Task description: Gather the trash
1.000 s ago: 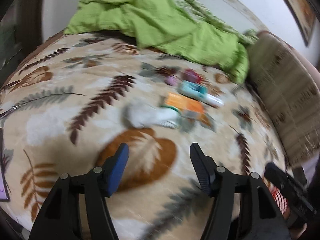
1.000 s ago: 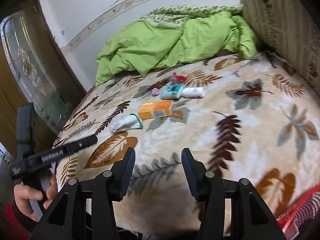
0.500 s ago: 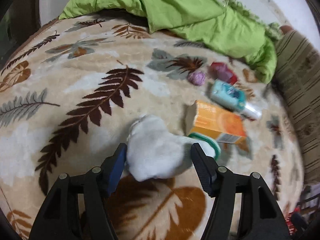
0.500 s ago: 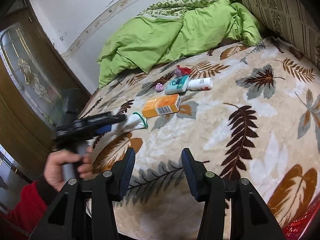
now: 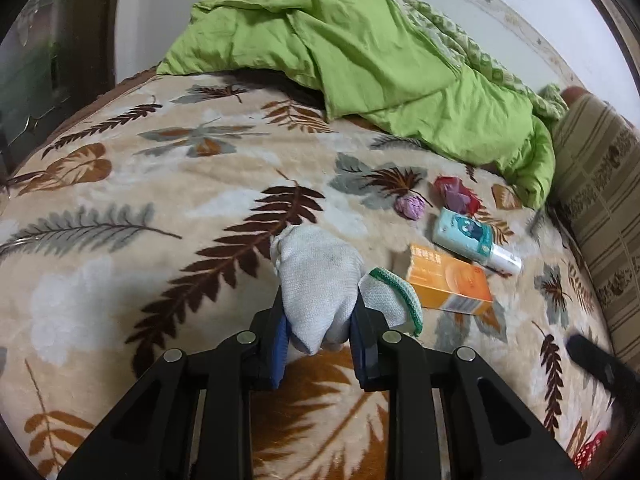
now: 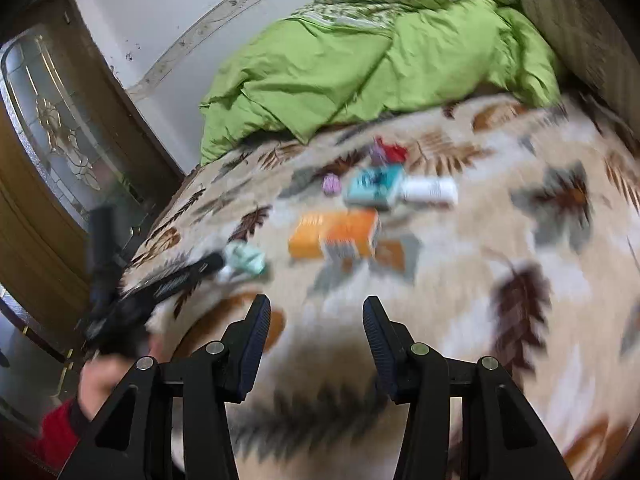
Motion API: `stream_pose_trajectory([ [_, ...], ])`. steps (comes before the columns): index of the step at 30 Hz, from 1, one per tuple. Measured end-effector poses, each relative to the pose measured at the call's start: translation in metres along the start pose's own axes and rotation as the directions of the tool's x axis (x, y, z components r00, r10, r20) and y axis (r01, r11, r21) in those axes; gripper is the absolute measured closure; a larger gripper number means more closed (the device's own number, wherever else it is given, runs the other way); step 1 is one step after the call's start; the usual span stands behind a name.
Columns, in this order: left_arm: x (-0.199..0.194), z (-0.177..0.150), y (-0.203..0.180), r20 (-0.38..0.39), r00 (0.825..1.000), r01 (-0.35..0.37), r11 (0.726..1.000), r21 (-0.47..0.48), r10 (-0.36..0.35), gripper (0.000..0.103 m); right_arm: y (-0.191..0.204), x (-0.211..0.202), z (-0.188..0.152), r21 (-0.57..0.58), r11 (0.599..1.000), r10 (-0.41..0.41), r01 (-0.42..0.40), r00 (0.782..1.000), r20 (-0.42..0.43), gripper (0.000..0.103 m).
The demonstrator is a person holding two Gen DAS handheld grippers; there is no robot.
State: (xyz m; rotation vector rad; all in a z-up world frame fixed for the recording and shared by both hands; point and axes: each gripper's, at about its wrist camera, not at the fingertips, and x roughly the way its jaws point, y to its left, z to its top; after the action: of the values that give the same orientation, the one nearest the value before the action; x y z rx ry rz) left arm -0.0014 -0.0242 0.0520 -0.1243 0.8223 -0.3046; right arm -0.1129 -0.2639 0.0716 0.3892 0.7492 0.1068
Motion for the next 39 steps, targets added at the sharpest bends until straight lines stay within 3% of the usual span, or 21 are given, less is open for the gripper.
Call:
stream_pose_trajectory([
  [4,0.008,-0.001,0.007,-0.020,1.000,-0.014,1.000,-0.017,0.013,0.078,-0.001,0.047,0.038,-0.059,0.998,-0.009,0.006,0.999,-0.048,0.051],
  [9,0.015,-0.001,0.008,-0.031,0.999,-0.022,1.000,-0.017,0.022,0.078,-0.016,0.105,0.072,-0.015,1.000,0.020,-0.022,0.994,-0.105,0.051],
  [12,0.017,0.000,0.008,-0.039,0.999,-0.019,1.000,-0.016,0.019,0.078,-0.023,0.134,0.082,-0.018,1.000,-0.009,0.007,0.990,-0.138,0.051],
  [16,0.017,0.001,0.007,-0.035,0.999,-0.022,1.000,-0.008,0.022,0.078,-0.030,0.151,0.082,0.012,1.000,0.012,-0.010,0.980,-0.200,0.051],
  [20,0.015,0.004,0.010,-0.028,0.999,-0.022,1.000,-0.016,0.021,0.078,-0.019,0.144,0.064,0.009,0.995,0.102,-0.103,0.957,-0.271,0.051],
  [24,0.013,0.004,0.013,-0.023,0.999,-0.030,0.999,-0.022,0.029,0.078,0.007,0.134,0.043,-0.109,0.984,0.102,-0.143,0.944,-0.314,0.042],
  [27,0.010,0.004,0.016,-0.016,0.999,-0.042,0.999,-0.027,0.042,0.078,0.029,0.133,0.029,-0.255,0.962,0.015,-0.099,0.950,-0.313,0.042],
  [31,0.005,0.003,0.017,-0.003,0.998,-0.059,0.998,-0.018,0.059,0.078,0.039,0.138,0.010,-0.355,0.935,-0.102,-0.013,0.947,-0.304,0.045],
  [32,0.004,0.002,0.016,0.002,0.998,-0.063,0.998,-0.012,0.063,0.078,0.039,0.138,0.006,-0.366,0.931,-0.126,0.008,0.946,-0.300,0.053],
  [39,-0.016,-0.011,0.000,0.037,0.996,-0.080,0.995,0.053,0.078,0.078,0.040,0.080,-0.018,-0.295,0.939,-0.221,0.178,0.968,-0.116,0.054],
])
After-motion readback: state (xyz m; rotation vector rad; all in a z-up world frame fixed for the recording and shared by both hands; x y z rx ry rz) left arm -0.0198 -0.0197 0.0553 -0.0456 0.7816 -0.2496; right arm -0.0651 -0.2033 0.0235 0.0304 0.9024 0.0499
